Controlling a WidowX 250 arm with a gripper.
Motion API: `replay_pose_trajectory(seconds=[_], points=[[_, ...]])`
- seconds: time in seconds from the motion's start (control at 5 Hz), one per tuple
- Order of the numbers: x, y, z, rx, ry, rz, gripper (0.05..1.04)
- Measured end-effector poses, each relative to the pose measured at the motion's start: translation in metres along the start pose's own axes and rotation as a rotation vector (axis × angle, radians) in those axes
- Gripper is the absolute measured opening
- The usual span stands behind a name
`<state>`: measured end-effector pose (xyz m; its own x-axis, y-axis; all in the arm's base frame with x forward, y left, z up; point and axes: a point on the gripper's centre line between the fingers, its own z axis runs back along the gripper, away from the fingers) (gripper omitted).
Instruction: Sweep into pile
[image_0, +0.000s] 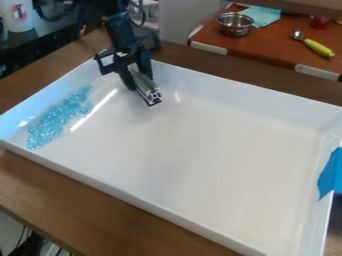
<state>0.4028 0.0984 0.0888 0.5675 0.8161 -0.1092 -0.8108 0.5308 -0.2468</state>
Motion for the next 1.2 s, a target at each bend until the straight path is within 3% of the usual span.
replay_pose_trajectory(seconds=[0.6, 1.2], points=[[0.029, 0.027, 0.003, -0.035, -0.073, 0.026, 0.378], [0.011, 0.068, 0.008, -0.027, -0.051, -0.056, 0.378]])
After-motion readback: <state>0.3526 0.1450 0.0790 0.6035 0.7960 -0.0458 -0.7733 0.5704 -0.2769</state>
